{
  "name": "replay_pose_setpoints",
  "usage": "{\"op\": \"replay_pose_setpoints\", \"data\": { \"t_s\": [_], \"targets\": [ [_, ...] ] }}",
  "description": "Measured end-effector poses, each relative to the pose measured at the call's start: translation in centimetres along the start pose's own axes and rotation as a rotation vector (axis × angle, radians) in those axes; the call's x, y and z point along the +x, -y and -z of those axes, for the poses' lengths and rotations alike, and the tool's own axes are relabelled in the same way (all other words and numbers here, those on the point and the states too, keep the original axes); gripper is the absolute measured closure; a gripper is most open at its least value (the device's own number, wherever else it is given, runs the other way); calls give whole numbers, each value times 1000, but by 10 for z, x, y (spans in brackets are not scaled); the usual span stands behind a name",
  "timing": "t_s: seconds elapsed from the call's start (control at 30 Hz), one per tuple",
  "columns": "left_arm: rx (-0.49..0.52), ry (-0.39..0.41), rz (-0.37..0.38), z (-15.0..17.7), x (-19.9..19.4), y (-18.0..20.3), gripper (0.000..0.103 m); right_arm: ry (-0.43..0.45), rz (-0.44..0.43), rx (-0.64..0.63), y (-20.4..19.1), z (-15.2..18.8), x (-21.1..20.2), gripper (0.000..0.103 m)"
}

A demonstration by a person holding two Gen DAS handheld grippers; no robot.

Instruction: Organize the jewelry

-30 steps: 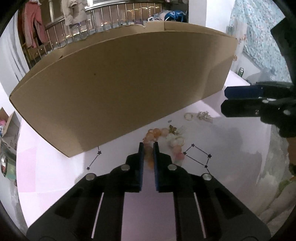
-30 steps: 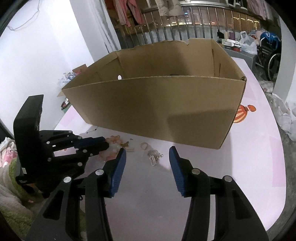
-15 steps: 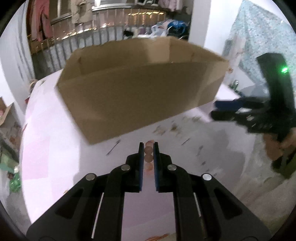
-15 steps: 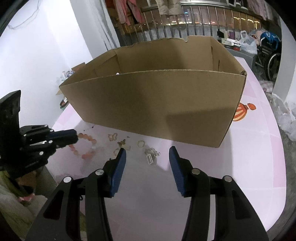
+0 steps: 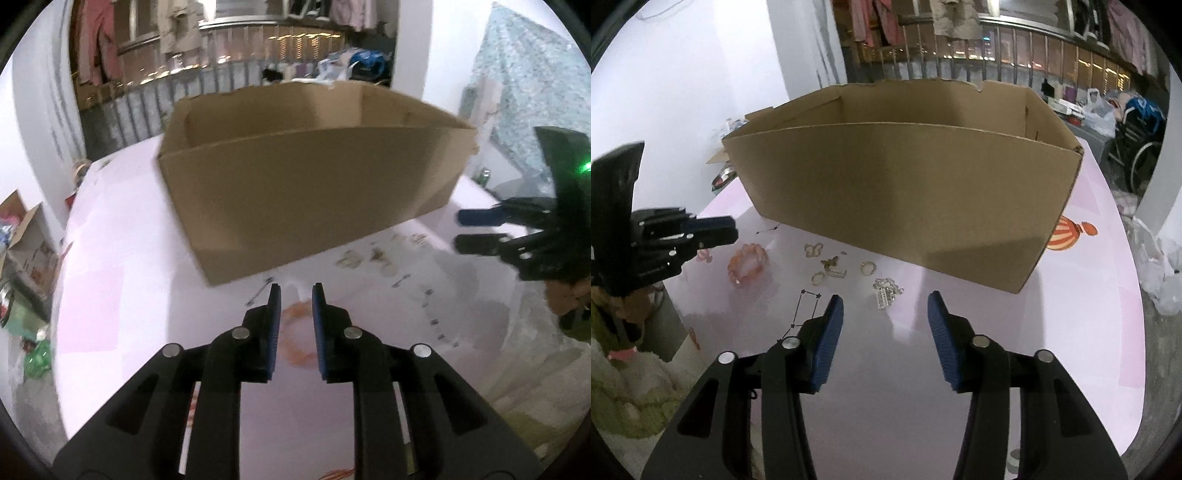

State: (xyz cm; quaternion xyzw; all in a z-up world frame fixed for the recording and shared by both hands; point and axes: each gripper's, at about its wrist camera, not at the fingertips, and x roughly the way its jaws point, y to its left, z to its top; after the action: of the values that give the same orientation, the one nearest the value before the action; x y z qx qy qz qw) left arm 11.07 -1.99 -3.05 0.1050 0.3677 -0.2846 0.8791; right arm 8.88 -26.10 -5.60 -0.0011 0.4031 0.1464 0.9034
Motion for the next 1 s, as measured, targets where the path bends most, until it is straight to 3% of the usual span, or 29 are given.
{"op": "replay_pose_setpoints", "data": {
  "t_s": [0.23, 0.43, 0.67, 0.77, 1.0],
  "targets": [
    [80, 1, 116, -6, 21, 36, 87, -25, -35, -60, -3, -1, 14, 77],
    [120, -20, 157, -6, 40, 55, 87, -44, -47, -113, -4, -4, 24, 83],
    [129, -32, 168, -5, 49, 60, 87, -59, -46, -154, -7, -5, 31, 90],
    [132, -33, 168, -3, 50, 61, 87, -64, -46, -153, -8, -5, 31, 98],
    [146, -37, 167, -3, 48, 58, 87, -64, -43, -139, -9, 0, 24, 99]
  ]
}}
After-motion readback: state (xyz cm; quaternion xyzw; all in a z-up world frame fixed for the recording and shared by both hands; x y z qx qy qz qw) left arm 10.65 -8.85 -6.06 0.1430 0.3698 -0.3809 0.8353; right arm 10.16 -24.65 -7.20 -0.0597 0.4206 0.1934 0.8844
